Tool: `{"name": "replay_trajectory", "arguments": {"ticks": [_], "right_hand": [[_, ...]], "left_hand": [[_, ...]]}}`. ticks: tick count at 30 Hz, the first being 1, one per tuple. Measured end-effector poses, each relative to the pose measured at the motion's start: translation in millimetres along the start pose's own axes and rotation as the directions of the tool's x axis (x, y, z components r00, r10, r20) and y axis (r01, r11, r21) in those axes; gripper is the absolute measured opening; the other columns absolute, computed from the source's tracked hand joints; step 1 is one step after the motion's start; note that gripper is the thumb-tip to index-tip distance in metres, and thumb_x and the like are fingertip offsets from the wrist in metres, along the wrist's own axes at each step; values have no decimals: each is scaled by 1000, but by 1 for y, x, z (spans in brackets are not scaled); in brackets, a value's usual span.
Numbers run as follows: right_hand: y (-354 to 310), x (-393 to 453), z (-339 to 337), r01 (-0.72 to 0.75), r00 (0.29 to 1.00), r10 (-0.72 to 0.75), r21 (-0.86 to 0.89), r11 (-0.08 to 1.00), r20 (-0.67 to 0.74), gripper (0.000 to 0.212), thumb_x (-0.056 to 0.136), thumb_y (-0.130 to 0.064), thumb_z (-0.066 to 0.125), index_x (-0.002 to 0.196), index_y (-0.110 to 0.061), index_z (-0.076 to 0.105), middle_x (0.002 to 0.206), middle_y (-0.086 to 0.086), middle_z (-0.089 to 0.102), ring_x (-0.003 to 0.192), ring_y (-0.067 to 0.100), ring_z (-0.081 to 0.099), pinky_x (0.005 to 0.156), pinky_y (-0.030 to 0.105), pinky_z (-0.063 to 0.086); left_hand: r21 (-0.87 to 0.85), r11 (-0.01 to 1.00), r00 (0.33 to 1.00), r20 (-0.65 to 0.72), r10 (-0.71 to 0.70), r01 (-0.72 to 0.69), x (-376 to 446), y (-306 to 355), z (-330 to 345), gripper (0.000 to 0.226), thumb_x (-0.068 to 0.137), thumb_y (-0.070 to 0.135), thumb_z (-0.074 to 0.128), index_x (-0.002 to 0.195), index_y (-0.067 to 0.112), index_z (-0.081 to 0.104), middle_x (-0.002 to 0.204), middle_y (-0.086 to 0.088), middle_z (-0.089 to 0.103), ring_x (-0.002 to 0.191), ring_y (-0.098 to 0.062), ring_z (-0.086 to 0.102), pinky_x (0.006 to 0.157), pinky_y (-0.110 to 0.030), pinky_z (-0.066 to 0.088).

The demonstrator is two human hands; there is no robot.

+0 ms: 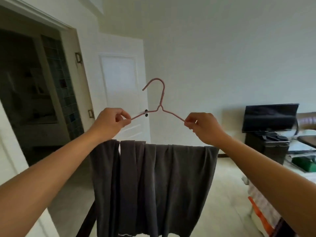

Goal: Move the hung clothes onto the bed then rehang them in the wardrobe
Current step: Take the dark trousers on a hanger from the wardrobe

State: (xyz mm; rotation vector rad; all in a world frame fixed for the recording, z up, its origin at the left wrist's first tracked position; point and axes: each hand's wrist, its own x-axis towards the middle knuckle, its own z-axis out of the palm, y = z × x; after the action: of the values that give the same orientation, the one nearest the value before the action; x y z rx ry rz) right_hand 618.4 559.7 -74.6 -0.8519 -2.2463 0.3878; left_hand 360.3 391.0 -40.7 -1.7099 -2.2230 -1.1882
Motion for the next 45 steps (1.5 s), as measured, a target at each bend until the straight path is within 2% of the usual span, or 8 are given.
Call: {"name": "replay_trajectory", "arguments": {"ticks": [7, 12, 20, 23, 27, 31, 37, 45], "right_hand": [[99, -21, -54, -222, 971, 216, -60, 973, -100, 8, 97, -27, 61, 94, -24, 68, 91, -5, 66, 83, 13, 60, 76, 29, 49], [156, -38, -94, -342, 934, 331, -66, 937, -133, 9, 94, -31, 64, 89, -27, 69, 79, -8, 64, 76, 10, 60, 74, 24, 47], [236, -91, -143, -585, 800, 533, -157, 796, -276, 13, 89, -20, 71, 78, -27, 70, 66, -16, 61, 61, 1, 53, 62, 17, 37], [265, -116, -158, -658, 741, 596, -156, 737, -310, 6, 88, -17, 72, 83, -20, 74, 68, -13, 65, 62, 2, 56, 68, 22, 44], [306, -149, -178, -730, 679, 672, -170, 662, -296, 9, 90, -18, 71, 83, -23, 71, 71, -13, 66, 66, 5, 62, 71, 21, 47], [358, -180, -196, -779, 623, 709, -181, 600, -330, 15, 90, -17, 70, 78, -26, 69, 65, -16, 62, 64, 2, 59, 70, 21, 44], [441, -222, -218, -842, 538, 767, -184, 507, -349, 13, 90, -22, 71, 78, -17, 75, 73, -10, 61, 71, 9, 57, 74, 28, 48], [533, -243, -238, -884, 465, 851, -172, 434, -242, 12, 91, -21, 69, 88, -15, 78, 70, -4, 69, 63, 7, 60, 63, 16, 45]], "left_hand": [[-114, 978, 944, 263, 198, -173, 65, 52, 112, 4, 83, 19, 77, 83, 21, 73, 67, 1, 68, 57, -14, 64, 56, -18, 49], [-283, 917, 865, 338, 371, -282, 115, 91, 198, 3, 82, 19, 77, 81, 20, 74, 65, 4, 68, 56, -12, 63, 56, -17, 49], [-445, 779, 611, 486, 625, -442, 160, 174, 337, 2, 86, 21, 72, 85, 21, 73, 63, 0, 68, 55, -15, 65, 58, -18, 53], [-501, 734, 518, 520, 679, -460, 165, 206, 383, 7, 86, 19, 72, 81, 24, 71, 60, 1, 68, 55, -16, 64, 55, -16, 52], [-544, 700, 389, 586, 711, -461, 165, 250, 449, 11, 87, 17, 72, 78, 23, 72, 59, -1, 68, 54, -19, 63, 63, -25, 54], [-543, 673, 296, 623, 724, -502, 157, 293, 520, 7, 88, 18, 71, 81, 19, 73, 55, 5, 65, 48, -5, 60, 62, -23, 49], [-544, 699, 209, 699, 683, -464, 143, 346, 622, 7, 87, 20, 73, 80, 21, 72, 62, 1, 69, 57, -11, 67, 69, -28, 57], [-538, 741, 102, 778, 620, -401, 139, 387, 742, 6, 88, 19, 72, 81, 18, 73, 66, -2, 71, 62, -14, 68, 66, -23, 55]]}}
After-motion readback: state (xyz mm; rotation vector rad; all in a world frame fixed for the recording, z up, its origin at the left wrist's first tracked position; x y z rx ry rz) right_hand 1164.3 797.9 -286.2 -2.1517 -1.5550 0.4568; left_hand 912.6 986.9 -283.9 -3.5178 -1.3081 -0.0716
